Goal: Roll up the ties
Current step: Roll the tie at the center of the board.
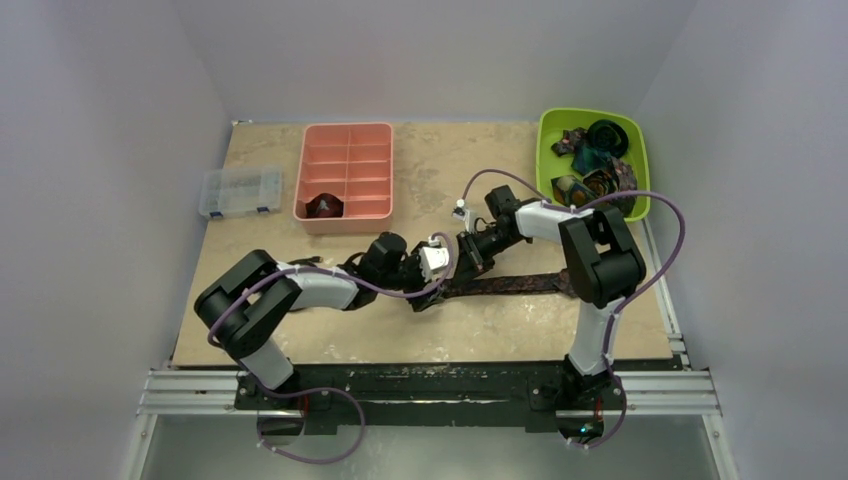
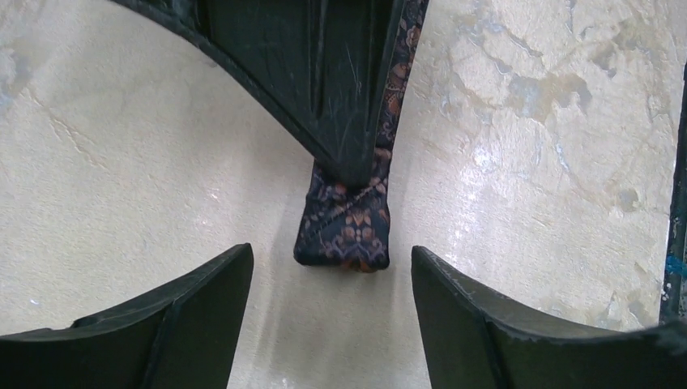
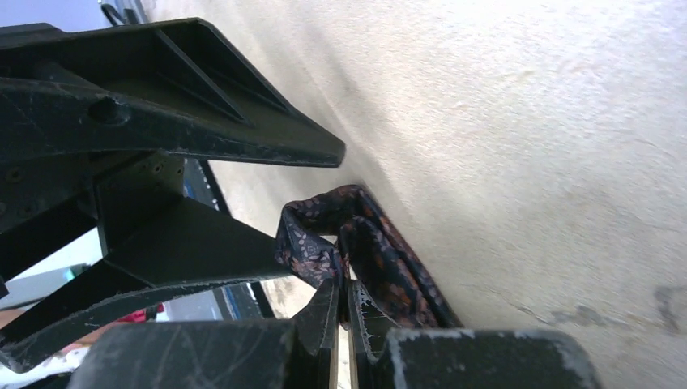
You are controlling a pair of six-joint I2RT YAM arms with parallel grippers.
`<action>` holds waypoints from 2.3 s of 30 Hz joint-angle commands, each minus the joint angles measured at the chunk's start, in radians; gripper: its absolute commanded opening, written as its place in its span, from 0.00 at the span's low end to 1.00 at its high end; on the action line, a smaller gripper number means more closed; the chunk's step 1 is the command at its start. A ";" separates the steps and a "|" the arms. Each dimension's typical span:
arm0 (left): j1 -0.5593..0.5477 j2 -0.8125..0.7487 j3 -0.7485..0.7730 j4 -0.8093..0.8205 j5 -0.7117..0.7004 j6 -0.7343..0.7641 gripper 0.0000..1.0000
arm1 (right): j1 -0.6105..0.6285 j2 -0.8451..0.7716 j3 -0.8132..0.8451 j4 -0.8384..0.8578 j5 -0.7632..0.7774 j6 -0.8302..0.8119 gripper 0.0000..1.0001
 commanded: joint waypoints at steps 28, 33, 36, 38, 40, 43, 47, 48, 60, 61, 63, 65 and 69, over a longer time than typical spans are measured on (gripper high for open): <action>-0.045 0.069 0.065 -0.054 -0.066 0.070 0.28 | -0.015 -0.014 0.026 -0.029 0.075 -0.044 0.00; -0.021 0.050 0.051 -0.054 -0.046 0.024 0.45 | -0.016 0.029 0.020 -0.039 0.128 -0.073 0.00; -0.006 0.028 0.017 -0.022 -0.025 0.018 0.50 | -0.015 0.031 -0.001 -0.026 0.156 -0.084 0.00; -0.003 0.025 -0.007 0.002 -0.009 0.023 0.52 | -0.015 0.042 -0.005 -0.026 0.169 -0.088 0.00; -0.002 0.030 -0.011 0.004 -0.002 0.035 0.52 | -0.015 0.046 -0.007 -0.026 0.188 -0.095 0.00; 0.000 0.046 -0.011 0.026 0.014 0.042 0.52 | -0.014 0.031 -0.002 -0.028 0.191 -0.100 0.00; -0.008 0.043 -0.002 0.049 0.031 0.042 0.60 | -0.015 -0.010 0.023 -0.050 0.160 -0.069 0.00; -0.011 0.042 0.001 0.052 0.032 0.047 0.61 | -0.015 -0.023 0.026 -0.044 0.153 -0.056 0.00; -0.047 0.132 0.141 0.021 -0.038 0.043 0.62 | 0.002 -0.031 0.064 -0.054 0.112 -0.028 0.00; -0.049 0.138 0.147 0.016 -0.044 0.039 0.61 | 0.002 -0.037 0.068 -0.059 0.109 -0.021 0.00; -0.056 0.142 0.150 0.003 -0.053 0.042 0.55 | 0.003 -0.049 0.078 -0.074 0.101 -0.011 0.00; -0.059 0.141 0.144 -0.006 -0.072 0.044 0.48 | 0.003 -0.065 0.076 -0.086 0.097 -0.004 0.00; -0.059 0.117 0.100 -0.008 -0.075 0.044 0.41 | 0.003 -0.072 0.043 -0.106 0.118 -0.015 0.00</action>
